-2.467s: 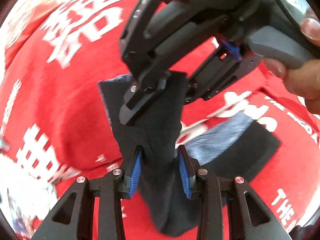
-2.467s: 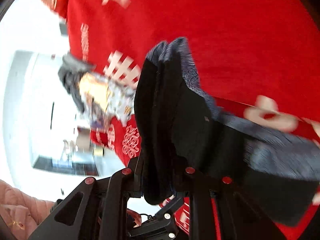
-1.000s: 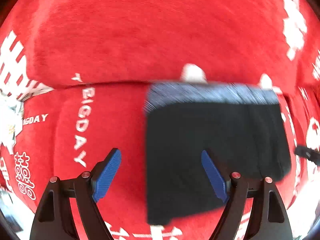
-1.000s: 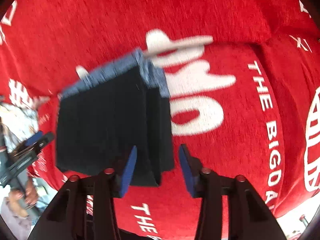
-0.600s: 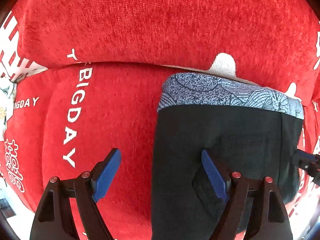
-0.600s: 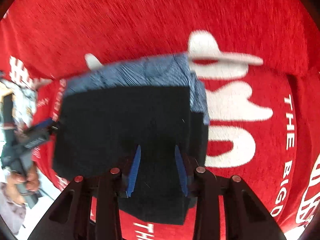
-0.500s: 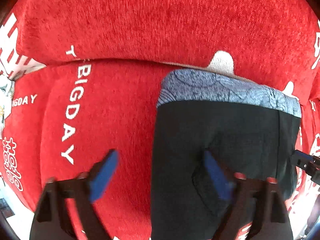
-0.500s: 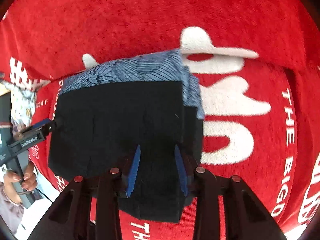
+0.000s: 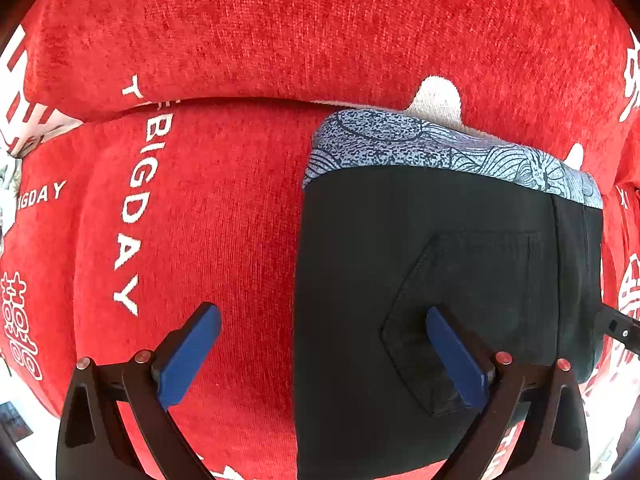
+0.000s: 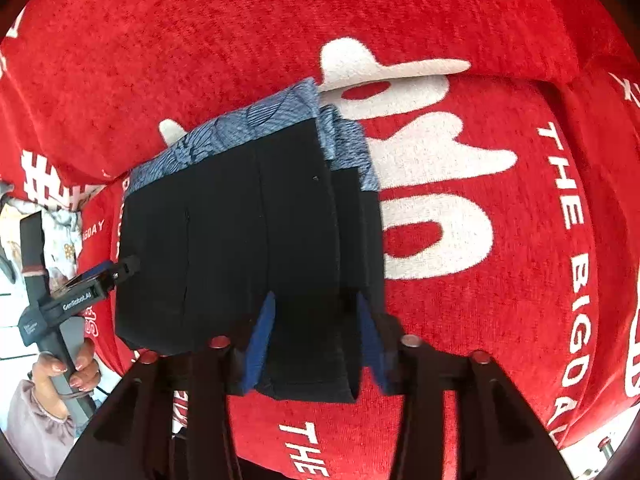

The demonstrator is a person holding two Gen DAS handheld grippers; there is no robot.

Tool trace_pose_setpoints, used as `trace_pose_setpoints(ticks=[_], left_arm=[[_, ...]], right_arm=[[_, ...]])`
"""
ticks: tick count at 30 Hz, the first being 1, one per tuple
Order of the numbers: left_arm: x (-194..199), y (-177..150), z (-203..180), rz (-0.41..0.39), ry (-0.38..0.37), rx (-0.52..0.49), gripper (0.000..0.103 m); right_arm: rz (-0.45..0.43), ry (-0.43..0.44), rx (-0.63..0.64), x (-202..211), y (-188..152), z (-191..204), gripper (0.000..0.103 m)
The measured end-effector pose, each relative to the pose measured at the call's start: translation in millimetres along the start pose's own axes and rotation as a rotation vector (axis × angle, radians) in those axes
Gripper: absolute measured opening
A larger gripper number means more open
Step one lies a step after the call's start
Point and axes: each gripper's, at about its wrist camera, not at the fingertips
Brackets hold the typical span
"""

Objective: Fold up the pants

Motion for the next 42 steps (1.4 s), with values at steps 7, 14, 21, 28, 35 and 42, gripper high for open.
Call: trace_pose_setpoints(ticks=[7, 14, 21, 28, 35, 42], left_arm=[[-1.5, 2.0, -1.9, 0.007, -0.004, 0.003, 0.103], [-6.2, 5.8, 0.2, 0.022, -0.029, -0.003, 0.103], [-17.6, 11.0, 15.4, 0.106, -0.206, 0.014, 0.103], [-35.6, 16.0, 15.0, 0.152, -0.306, -0.030, 0.103], [-49.5, 22.4, -4.5, 0.153, -0.350, -0.066, 0.103], [-66.1, 26.5, -10.2, 0.165, -0.399, -0.039, 0.103]], right_arm=[[0.015, 0.010, -0.026, 0.8, -6.7, -9.9, 0.071], [0.031, 0.053, -0.071, -0.5, -12.9, -21.7, 0.073], [0.055, 0.083, -0.071, -4.9, -9.1, -30.2, 0.076], [0.080, 0.184, -0.084, -17.5, -0.7, -46.9, 0.078], [0.106, 0.338, -0.107, -37.2, 13.0, -60.1, 0.079], [0.106, 0.405, -0.055, -49.5, 18.4, -60.9, 0.080]])
Point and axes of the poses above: each gripper's, at about its wrist camera, not at the fingertips, and x roughly against the way its jaws point, z to its left, y to its top, and after that the axes turned 7 degrees about x, right-handed
